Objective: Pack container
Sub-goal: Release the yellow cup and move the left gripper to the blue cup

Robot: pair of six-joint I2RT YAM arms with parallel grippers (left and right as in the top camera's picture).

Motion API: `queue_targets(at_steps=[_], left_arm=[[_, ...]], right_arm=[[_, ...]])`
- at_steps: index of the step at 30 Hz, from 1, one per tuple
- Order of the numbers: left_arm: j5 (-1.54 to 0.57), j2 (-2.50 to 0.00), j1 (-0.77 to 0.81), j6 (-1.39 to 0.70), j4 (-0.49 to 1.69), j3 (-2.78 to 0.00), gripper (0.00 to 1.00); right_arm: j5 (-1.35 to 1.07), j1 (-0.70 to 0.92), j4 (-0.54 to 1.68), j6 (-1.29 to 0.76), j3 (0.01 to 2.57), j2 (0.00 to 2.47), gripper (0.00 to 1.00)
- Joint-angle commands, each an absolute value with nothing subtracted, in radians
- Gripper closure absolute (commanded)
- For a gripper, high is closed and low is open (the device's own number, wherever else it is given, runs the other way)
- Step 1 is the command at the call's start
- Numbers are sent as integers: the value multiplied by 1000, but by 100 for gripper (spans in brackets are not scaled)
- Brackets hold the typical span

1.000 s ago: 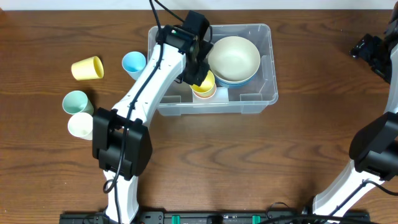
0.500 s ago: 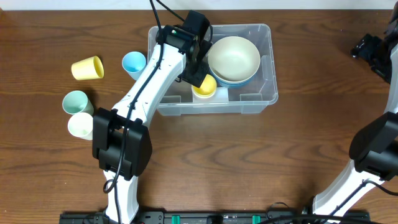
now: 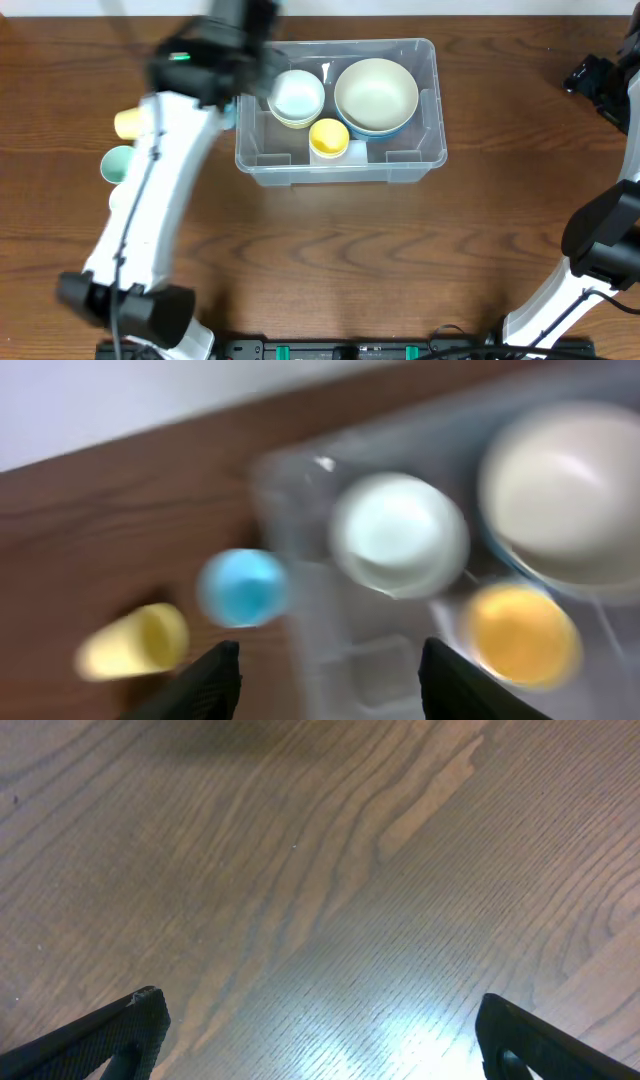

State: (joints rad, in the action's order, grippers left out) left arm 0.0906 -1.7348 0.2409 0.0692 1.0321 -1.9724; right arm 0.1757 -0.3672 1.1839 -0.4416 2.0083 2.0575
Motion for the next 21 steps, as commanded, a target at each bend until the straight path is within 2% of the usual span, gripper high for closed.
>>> queue_targets(at_steps=[1,8,21], left_arm=[[152,-1778,117,-45,1032,-1971,42],[52,-1922,-38,-62,1031,-1971,42],[4,-2152,-53,-58,1015,-1971,42]], right_arm=[[183,-360,1182,-459,2012,2042,1],[183,-360,1182,-459,2012,2042,1],[183,-360,1182,-459,2012,2042,1]])
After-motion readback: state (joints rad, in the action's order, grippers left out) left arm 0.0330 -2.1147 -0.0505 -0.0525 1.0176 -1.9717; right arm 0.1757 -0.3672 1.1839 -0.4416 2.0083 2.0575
